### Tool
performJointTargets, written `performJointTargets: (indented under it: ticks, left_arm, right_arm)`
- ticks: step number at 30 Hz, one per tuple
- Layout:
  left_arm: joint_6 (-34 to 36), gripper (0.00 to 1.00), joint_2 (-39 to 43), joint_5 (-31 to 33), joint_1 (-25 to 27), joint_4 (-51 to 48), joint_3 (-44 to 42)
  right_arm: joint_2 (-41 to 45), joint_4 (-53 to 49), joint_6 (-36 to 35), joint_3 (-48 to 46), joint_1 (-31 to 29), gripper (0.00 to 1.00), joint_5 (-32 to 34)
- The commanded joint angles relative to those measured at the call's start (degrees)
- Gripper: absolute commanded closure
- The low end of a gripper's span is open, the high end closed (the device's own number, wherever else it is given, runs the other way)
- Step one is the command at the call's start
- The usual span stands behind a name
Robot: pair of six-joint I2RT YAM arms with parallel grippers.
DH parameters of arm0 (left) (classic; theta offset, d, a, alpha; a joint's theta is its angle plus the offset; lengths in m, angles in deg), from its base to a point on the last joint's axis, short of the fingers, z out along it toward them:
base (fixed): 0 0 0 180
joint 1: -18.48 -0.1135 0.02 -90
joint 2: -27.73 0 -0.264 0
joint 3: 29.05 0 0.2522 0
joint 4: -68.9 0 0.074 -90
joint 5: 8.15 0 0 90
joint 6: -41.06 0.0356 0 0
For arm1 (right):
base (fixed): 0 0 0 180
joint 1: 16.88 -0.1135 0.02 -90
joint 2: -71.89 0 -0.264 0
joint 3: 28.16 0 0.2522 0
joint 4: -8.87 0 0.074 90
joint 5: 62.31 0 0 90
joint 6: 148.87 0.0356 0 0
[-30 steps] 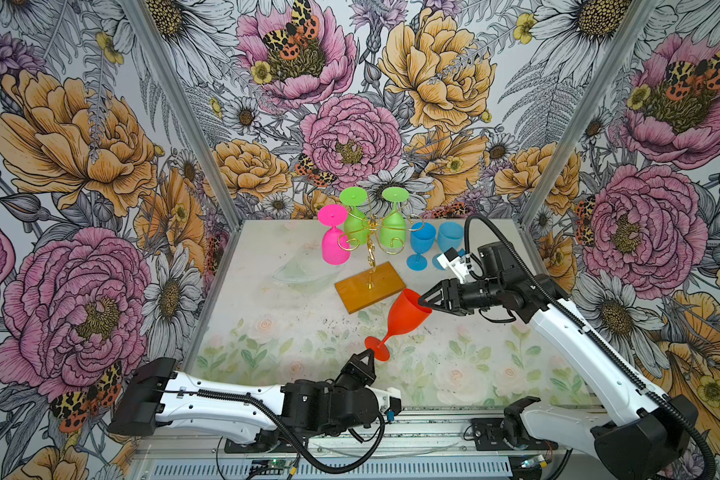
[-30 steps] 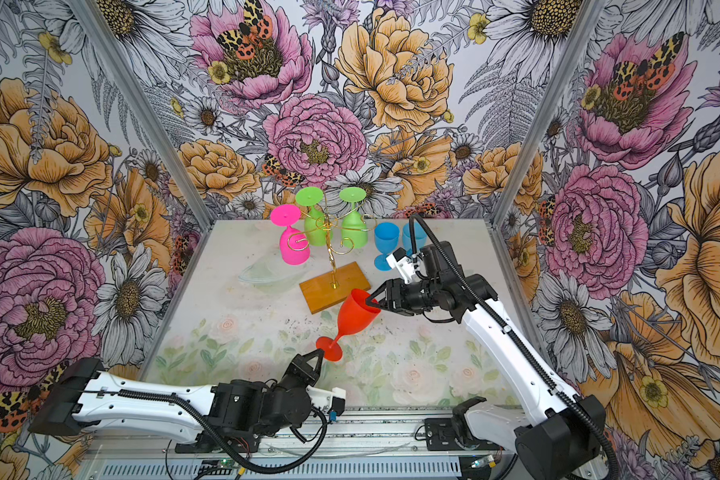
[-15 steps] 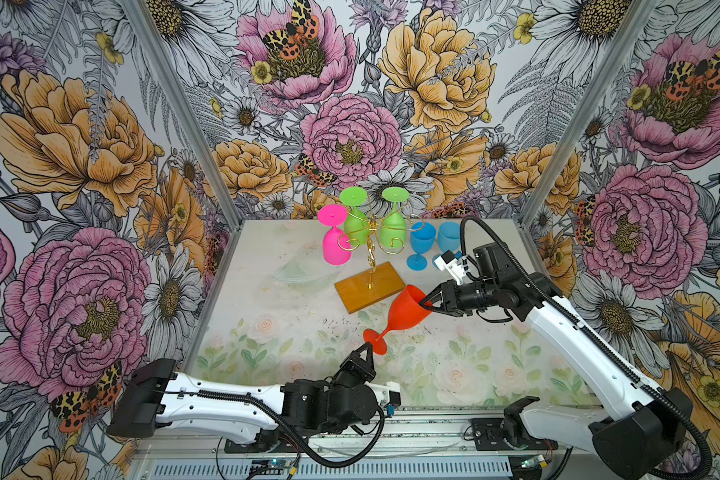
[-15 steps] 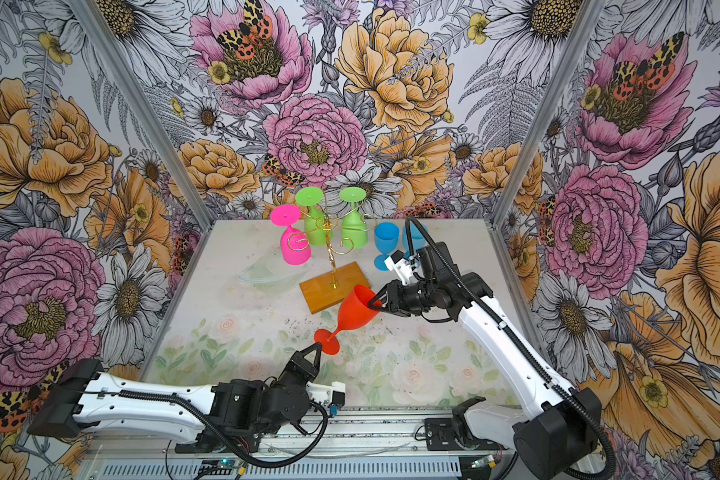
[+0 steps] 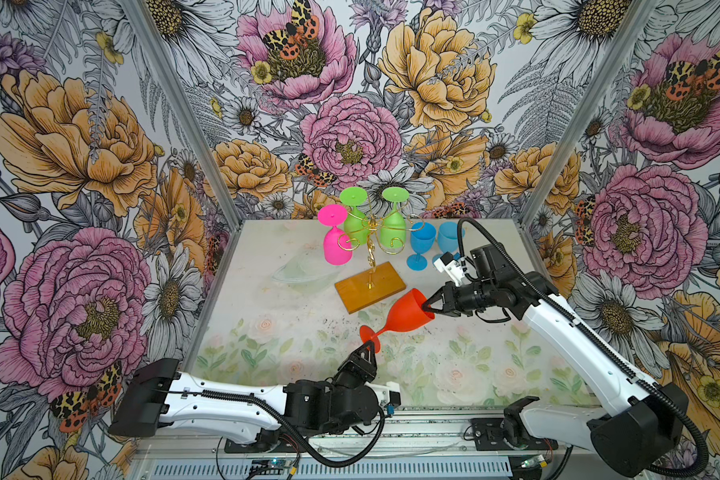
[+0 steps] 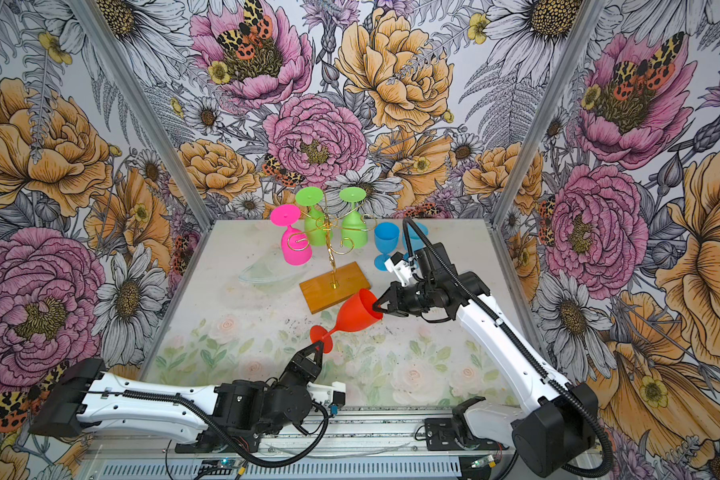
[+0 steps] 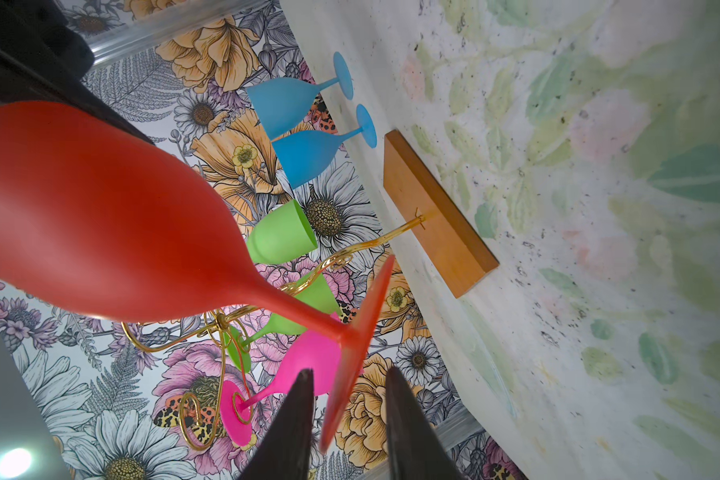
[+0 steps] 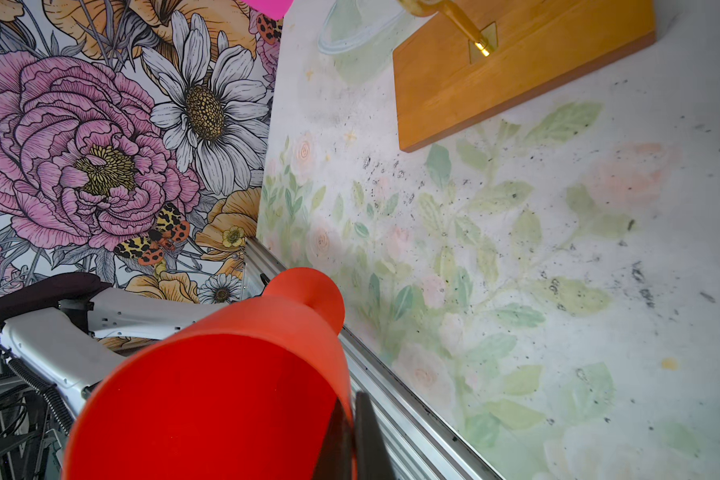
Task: Take the wine glass off the wine glass rack
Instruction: 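Carry the red glass upright toward the blue glasses while the left gripper opens and withdraws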
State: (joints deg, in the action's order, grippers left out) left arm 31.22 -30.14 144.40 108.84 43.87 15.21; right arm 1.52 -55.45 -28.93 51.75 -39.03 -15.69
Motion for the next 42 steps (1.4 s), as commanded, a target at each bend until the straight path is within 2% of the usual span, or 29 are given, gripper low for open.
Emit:
performJointTargets:
  ticks: [1,4,6,10,14,16,18,21,23,25,27,33,36,42]
  left_arm:
    - [-2.2,0.48,0.5,0.1,1.1,0.6,-0.5]
    - [-6.3,0.34,0.0,0.2,1.7,0.6,0.3]
    - [-10.2,0.29,-0.4,0.3,2.1,0.6,1.3]
    - [-22.8,0.19,-2.5,2.3,2.4,0.6,5.4]
    - [-41.7,0.14,-6.4,9.7,2.2,-2.7,12.1]
    - [-56.3,0.09,-8.4,13.6,1.8,-9.9,16.9]
    - [-67.2,0.08,-9.3,13.1,1.8,-17.2,20.3]
    - [-75.2,0.07,-8.4,10.1,1.6,-17.9,22.2]
    - [-82.0,0.07,-7.2,5.8,0.3,-19.6,24.7]
    - [-91.2,0.07,-6.2,-0.1,-2.9,-22.1,28.2]
    - [-95.4,0.07,-5.3,-4.5,-5.5,-22.2,29.5]
    - [-105.8,0.08,-0.3,-10.3,-11.9,-27.1,30.7]
    - [-111.1,0.08,5.3,-15.5,-18.4,-30.7,30.2]
    - [-112.9,0.06,17.4,-24.3,-30.6,-32.8,26.8]
  right_arm:
    - [-0.1,0.6,-1.7,0.6,1.2,0.99,-0.4]
    - [0.1,0.6,-2.7,1.6,3.0,1.0,3.5]
    - [0.1,0.6,-3.9,2.5,3.8,1.0,7.9]
    - [-1.2,0.4,-6.0,5.0,4.5,1.0,17.6]
    - [-4.7,-1.6,-9.3,8.6,4.5,1.0,28.5]
    - [-7.2,-3.0,-10.9,10.9,4.6,1.0,33.8]
    - [-9.6,-3.9,-12.1,13.0,4.6,1.0,37.6]
    - [-13.4,-4.4,-13.2,16.1,4.7,1.0,41.6]
    - [-15.8,-4.7,-13.6,18.1,4.8,1.0,42.7]
    - [-17.9,-4.7,-13.9,20.0,4.9,1.0,43.7]
    - [-19.9,-4.8,-14.1,21.6,5.0,1.0,45.6]
    - [-25.9,-5.6,-14.9,26.8,5.3,1.0,48.6]
    - [-28.3,-6.0,-15.0,29.2,5.3,1.0,49.0]
    - [-32.4,-6.6,-14.9,32.7,5.1,1.0,48.1]
